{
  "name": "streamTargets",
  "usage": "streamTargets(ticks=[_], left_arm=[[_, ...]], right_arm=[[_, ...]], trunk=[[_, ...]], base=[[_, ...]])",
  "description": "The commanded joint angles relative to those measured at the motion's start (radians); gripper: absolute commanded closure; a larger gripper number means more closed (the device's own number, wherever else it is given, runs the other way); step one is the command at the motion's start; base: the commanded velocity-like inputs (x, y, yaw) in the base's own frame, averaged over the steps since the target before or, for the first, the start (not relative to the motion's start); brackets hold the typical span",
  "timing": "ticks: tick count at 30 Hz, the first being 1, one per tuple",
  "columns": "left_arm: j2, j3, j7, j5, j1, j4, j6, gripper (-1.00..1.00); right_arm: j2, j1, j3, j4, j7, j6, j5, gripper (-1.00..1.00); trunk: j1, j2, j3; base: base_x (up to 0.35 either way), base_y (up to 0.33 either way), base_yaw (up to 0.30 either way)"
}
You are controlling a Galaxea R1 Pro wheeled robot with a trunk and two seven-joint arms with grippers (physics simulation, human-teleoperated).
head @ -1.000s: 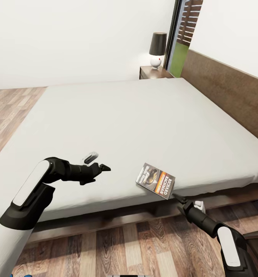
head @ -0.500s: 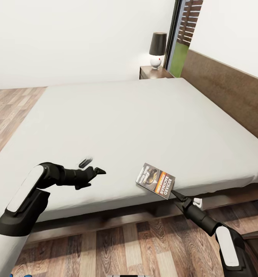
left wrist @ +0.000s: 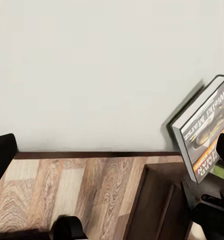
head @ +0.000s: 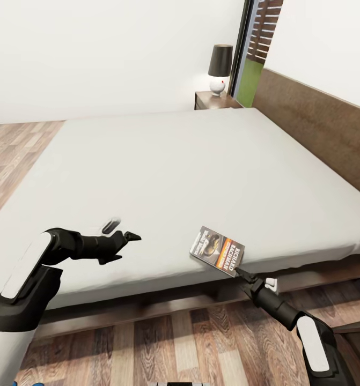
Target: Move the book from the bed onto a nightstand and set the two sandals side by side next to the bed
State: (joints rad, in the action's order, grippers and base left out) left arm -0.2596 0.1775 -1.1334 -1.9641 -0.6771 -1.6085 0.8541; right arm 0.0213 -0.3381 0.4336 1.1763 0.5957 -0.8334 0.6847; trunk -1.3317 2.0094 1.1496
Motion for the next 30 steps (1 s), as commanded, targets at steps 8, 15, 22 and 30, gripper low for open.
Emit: streamTargets(ticks=[8, 15, 22, 30], left_arm=[[0.003, -0.03, -0.01, -0.01, 0.0, -0.001, -0.001, -1.0], [0.002, -0.026, -0.013, -0.012, 0.001, -0.001, 0.002, -1.0], [0.003, -0.005, -0.015, -0.008, 0.016, -0.001, 0.014, -1.0], [0.002, 0.004, -0.015, -0.006, 0.044, -0.001, 0.021, -1.0]], right_arm=[[-0.001, -0.001, -0.005, -0.005, 0.004, -0.006, 0.0, -1.0], [0.0, -0.001, -0.005, -0.006, 0.005, -0.006, 0.001, -1.0], [0.002, -0.001, -0.006, -0.006, 0.005, -0.006, 0.001, -1.0], [0.003, -0.001, -0.007, -0.006, 0.006, 0.008, 0.001, -1.0]], trunk=[[-0.023, 0.043, 0.02], [-0.023, 0.043, 0.02], [-0.023, 0.043, 0.02], [-0.023, 0.043, 0.02]], base=[[0.0, 0.0, 0.0], [0.0, 0.0, 0.0], [0.004, 0.001, 0.0], [0.105, 0.044, 0.0]])
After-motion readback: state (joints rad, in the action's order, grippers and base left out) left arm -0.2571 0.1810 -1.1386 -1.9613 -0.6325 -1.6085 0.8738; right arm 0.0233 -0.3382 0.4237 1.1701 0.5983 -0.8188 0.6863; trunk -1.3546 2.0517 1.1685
